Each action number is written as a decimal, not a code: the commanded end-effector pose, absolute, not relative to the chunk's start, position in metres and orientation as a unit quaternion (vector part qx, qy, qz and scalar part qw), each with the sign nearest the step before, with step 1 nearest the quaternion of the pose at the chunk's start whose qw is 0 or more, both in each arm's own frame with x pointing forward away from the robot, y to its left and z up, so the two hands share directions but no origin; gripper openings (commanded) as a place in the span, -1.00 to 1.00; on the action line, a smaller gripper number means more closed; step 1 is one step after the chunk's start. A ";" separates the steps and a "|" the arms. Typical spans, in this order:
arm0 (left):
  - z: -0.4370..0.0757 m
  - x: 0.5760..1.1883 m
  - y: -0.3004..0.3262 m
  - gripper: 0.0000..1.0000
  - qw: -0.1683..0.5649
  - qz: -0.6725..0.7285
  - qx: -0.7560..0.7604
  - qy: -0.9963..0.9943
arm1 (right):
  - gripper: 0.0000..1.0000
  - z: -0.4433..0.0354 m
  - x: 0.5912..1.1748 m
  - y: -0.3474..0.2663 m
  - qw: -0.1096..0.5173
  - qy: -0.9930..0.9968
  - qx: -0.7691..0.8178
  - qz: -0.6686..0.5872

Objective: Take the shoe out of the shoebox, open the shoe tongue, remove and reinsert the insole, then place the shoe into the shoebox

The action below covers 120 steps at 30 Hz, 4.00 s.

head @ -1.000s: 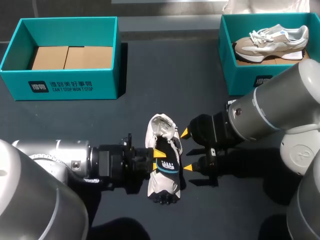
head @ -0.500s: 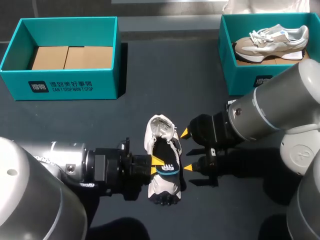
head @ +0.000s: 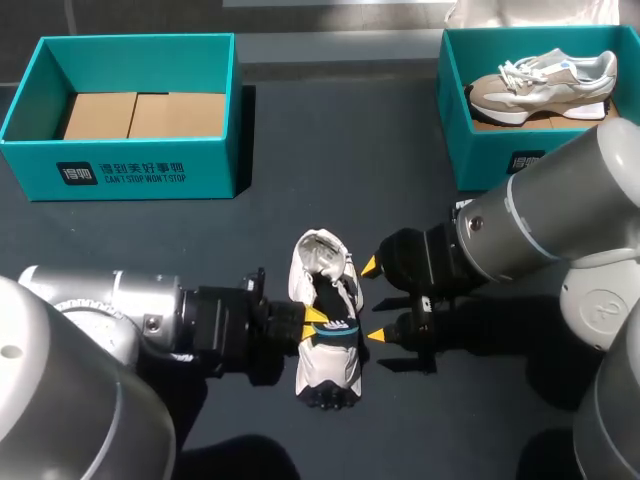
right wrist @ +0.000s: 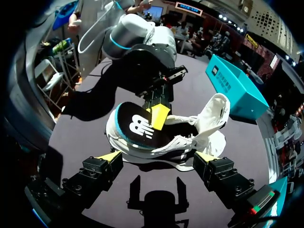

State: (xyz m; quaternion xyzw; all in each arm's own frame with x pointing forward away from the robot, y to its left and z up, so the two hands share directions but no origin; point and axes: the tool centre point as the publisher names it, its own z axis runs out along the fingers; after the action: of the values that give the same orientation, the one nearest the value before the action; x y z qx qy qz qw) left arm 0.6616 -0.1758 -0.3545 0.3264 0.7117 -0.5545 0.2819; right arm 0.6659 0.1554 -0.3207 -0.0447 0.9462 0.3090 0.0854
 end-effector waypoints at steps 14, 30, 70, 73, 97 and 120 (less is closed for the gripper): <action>-0.318 0.636 -0.175 -0.25 0.301 -0.578 0.340 0.678 | 1.00 -0.321 0.664 0.156 0.087 0.946 -0.044 0.309; -0.363 0.645 -0.185 -1.00 0.260 -0.525 0.369 0.722 | 1.00 -0.321 0.664 0.156 0.087 0.946 -0.044 0.309; -0.324 0.619 -0.175 -1.00 0.278 -0.576 0.347 0.685 | 1.00 -0.321 0.664 0.156 0.087 0.946 -0.044 0.309; -0.318 0.621 -0.173 -1.00 0.286 -0.578 0.347 0.681 | 1.00 -0.321 0.664 0.156 0.087 0.946 -0.044 0.309; -0.299 0.615 -0.169 0.56 0.280 -0.575 0.363 0.677 | 1.00 -0.321 0.664 0.156 0.087 0.946 -0.044 0.309; -0.319 0.631 -0.168 -0.23 0.309 -0.490 0.320 0.750 | 1.00 -0.321 0.664 0.156 0.087 0.946 -0.044 0.309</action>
State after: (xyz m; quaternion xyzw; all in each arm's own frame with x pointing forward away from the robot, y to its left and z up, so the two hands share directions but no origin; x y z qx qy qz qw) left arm 0.6357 -0.1606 -0.3209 0.3287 0.7352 -0.5102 0.3021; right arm 0.6659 0.1554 -0.3208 -0.0447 0.9462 0.3090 0.0854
